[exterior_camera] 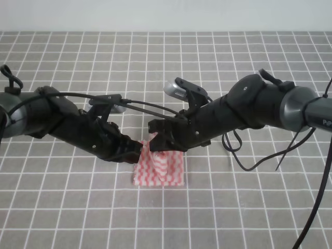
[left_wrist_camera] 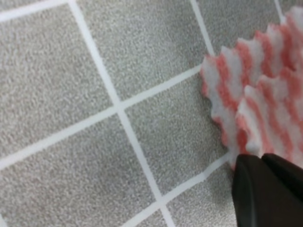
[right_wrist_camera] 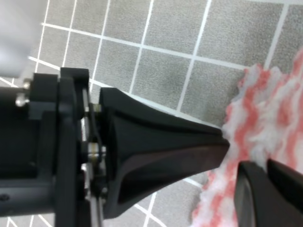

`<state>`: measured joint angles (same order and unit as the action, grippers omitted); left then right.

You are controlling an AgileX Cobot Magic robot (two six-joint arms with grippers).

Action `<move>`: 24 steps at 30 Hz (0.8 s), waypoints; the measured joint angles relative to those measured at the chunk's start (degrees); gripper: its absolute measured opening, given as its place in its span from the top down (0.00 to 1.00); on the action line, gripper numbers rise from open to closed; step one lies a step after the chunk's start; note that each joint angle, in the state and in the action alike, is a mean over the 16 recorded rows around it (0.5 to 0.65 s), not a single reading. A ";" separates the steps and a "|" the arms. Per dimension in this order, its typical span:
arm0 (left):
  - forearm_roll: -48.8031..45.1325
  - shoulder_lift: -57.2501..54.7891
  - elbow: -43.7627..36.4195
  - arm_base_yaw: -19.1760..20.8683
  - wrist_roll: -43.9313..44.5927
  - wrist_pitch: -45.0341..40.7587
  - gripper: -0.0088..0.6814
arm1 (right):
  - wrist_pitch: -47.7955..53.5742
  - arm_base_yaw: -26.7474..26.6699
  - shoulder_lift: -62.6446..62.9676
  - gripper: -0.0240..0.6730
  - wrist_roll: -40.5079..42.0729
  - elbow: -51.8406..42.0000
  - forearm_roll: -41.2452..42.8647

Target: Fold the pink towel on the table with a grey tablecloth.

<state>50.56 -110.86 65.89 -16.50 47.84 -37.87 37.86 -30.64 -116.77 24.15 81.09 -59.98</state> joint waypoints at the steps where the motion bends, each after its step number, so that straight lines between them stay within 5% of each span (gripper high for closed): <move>1: 0.03 0.03 -0.01 0.00 0.01 -0.02 0.99 | -0.01 0.00 -0.11 0.99 0.00 0.00 -0.01; 11: 0.25 0.22 0.01 0.00 0.02 -0.51 0.99 | 0.07 0.03 -0.69 0.96 0.01 0.01 -0.48; 24: 0.38 0.65 0.06 0.11 -0.13 -0.67 0.99 | 1.44 0.07 -0.78 0.72 0.04 0.16 -1.93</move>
<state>50.93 -110.22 65.94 -16.38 47.71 -38.54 39.31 -30.57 -117.55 24.19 81.25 -61.91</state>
